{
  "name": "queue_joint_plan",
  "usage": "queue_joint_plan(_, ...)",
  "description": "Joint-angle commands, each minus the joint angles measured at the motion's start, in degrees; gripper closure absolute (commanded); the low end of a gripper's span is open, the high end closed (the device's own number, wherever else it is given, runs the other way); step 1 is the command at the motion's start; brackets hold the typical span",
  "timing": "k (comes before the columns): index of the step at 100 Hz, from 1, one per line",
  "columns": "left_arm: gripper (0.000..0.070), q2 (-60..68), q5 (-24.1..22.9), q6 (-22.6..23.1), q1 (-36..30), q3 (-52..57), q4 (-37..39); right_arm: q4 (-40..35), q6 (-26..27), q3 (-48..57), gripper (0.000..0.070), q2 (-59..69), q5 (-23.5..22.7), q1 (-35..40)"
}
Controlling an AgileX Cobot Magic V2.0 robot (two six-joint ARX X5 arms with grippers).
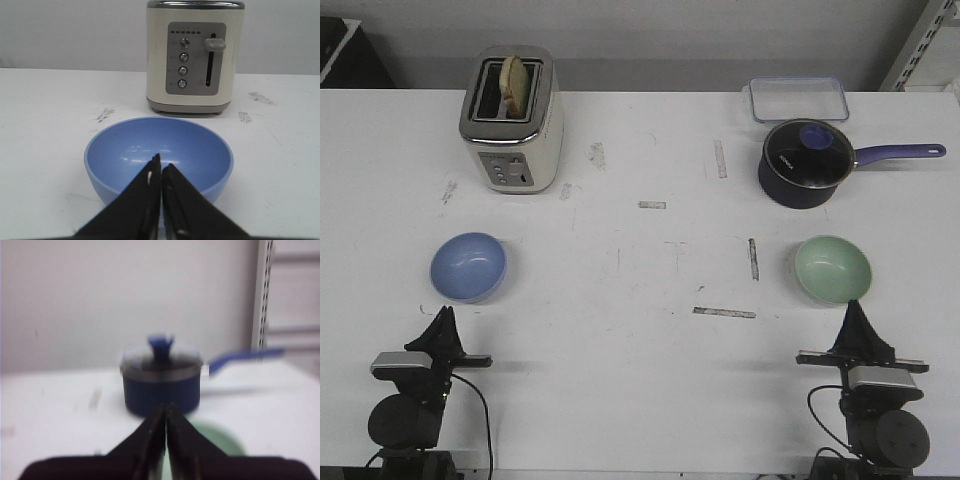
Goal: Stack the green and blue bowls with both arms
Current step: 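Reach the right gripper forward and grip the rim of the green bowl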
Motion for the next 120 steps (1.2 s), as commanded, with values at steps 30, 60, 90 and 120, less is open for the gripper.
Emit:
queue_joint_plan(30, 0.0697, -0.15, 0.09, -0.11, 0.07, -1.16, 0.68, -20.46, -0.35, 40.44, 0.0691, 35.01, -0.17, 0.04)
queue_joint_plan(60, 0.0697, -0.15, 0.09, -0.11, 0.07, -1.16, 0.68, -37.94, -5.97, 61.86, 0.0356, 57.35, 0.07, -1.95)
queue_joint_plan(90, 0.0697, -0.15, 0.09, -0.11, 0.07, -1.16, 0.66, -46.56, -11.63, 61.94, 0.0156, 67.58, -1.14, -10.8)
queue_joint_plan(120, 0.0697, -0.15, 0.09, -0.11, 0.07, -1.16, 0.61, -51.95, -15.76, 61.94, 0.0157, 79.12, -5.07, -15.1)
